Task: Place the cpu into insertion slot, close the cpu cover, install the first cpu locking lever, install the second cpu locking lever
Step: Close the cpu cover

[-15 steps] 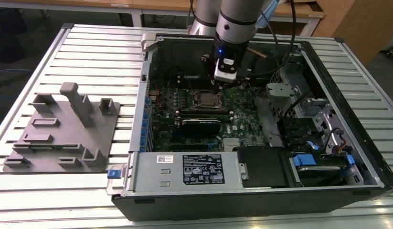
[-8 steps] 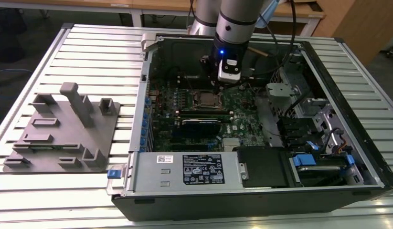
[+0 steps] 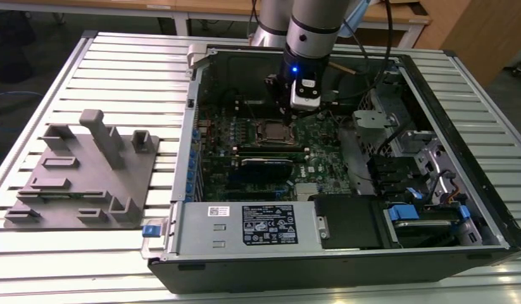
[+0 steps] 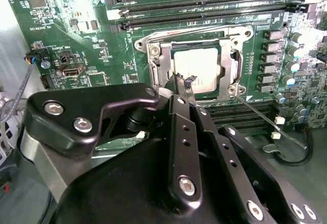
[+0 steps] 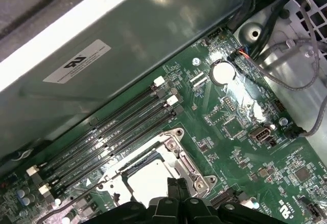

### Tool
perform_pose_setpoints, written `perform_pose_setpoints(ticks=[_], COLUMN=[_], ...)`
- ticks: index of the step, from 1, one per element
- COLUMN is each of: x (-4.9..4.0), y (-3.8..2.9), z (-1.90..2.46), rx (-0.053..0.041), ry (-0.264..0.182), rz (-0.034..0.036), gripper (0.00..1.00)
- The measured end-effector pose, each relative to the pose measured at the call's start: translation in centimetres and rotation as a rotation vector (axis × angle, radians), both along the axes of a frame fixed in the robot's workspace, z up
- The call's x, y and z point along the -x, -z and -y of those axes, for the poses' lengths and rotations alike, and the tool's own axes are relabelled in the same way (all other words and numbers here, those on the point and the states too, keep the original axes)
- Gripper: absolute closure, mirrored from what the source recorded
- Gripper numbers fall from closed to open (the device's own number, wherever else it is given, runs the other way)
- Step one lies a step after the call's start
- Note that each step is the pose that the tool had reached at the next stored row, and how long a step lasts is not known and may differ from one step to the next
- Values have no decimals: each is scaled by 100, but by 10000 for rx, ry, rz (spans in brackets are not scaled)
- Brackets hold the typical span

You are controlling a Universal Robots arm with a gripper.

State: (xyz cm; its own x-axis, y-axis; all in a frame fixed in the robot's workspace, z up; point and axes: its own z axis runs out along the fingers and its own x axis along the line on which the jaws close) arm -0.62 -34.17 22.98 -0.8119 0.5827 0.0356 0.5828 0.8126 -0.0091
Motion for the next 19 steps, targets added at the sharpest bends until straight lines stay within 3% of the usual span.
perform_pose_setpoints(ticks=[1, 4, 6, 14, 19], x=[3, 8, 8, 9, 9], y=[2, 10, 11, 18, 18], z=[0, 0, 0, 1, 0], rx=[-1, -3, -6, -23, -28], ry=[-9, -74, -207, -1313, -1459], rz=[47, 315, 375, 384, 385], gripper=[89, 89, 89, 89, 89])
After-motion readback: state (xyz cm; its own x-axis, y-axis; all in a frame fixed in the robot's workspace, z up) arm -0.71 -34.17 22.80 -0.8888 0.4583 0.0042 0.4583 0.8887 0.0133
